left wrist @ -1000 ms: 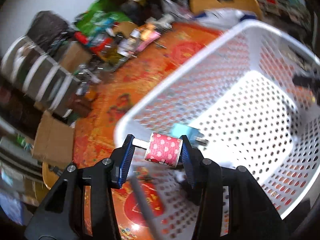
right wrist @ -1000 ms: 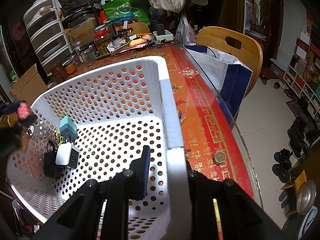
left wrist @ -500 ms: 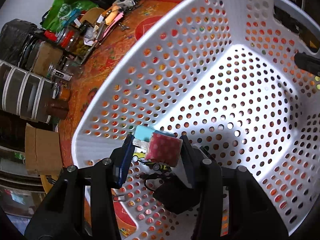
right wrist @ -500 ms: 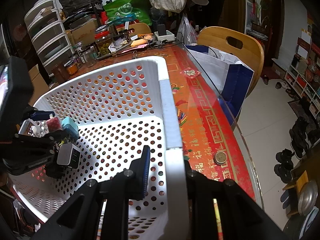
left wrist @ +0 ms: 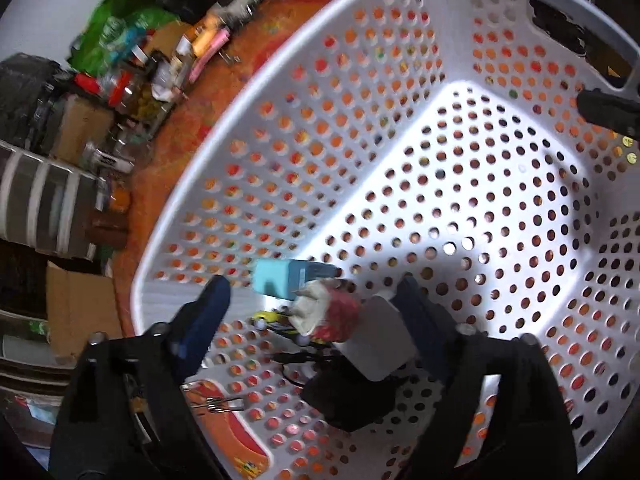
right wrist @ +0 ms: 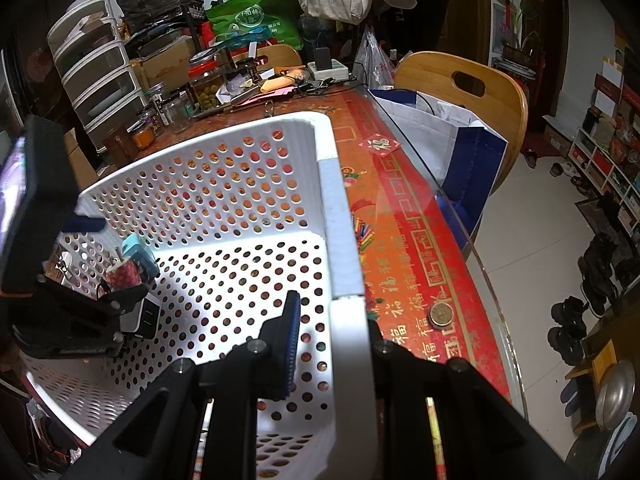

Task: Organize rigid objects
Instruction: 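Carry the pink charger into the basket and open the left gripper, then grasp a white square charger on the table with the left gripper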

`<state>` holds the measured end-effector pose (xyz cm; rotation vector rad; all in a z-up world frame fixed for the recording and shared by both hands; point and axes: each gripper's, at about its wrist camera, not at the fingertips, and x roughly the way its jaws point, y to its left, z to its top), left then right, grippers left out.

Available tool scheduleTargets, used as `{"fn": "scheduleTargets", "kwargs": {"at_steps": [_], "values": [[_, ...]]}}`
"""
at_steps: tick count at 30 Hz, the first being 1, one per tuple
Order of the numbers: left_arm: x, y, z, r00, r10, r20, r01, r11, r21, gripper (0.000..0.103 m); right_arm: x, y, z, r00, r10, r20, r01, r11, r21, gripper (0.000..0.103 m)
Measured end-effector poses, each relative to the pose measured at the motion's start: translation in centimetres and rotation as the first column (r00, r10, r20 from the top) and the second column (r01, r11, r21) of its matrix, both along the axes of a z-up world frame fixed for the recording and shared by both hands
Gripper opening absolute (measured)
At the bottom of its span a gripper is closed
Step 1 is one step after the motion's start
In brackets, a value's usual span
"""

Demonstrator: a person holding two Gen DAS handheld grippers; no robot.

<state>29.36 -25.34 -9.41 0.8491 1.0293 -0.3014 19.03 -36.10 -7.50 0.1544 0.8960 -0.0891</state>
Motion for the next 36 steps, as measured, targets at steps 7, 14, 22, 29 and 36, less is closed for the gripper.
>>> {"fn": "scheduleTargets", "kwargs": {"at_steps": [7, 14, 22, 29, 36], "values": [[-2.7, 9.5, 9.1, 0.976, 0.132, 0.174, -0.071, 0.945, -0.318, 0.095, 0.0, 0.1, -0.1, 1.000, 0.001, -0.004, -0.001, 1.000, -0.003, 0.019], [0.2, 25.0, 9.8, 0.874, 0.430, 0.227, -0.319, 0.860, -0.399, 0.103, -0.1, 0.0, -0.2, 1.000, 0.003, -0.004, -0.004, 1.000, -0.006, 0.019], [4.1, 36.2, -0.2, 0.781, 0.623, 0.028, -0.556, 0.715, -0.424, 0.103, -0.1, 0.1, -0.3, 1.000, -0.001, -0.009, 0.001, 1.000, -0.008, 0.019], [5.6, 37.9, -4.9, 0.729, 0.684, -0.027, -0.632, 0.657, -0.411, 0.103, -0.2, 0.0, -0.3, 1.000, -0.004, -0.016, 0.004, 1.000, -0.011, 0.019], [5.8, 42.2, -5.9, 0.662, 0.746, -0.075, -0.683, 0.559, -0.471, 0.103, -0.1, 0.1, -0.4, 1.000, -0.005, -0.018, 0.004, 1.000, -0.019, 0.019]]}}
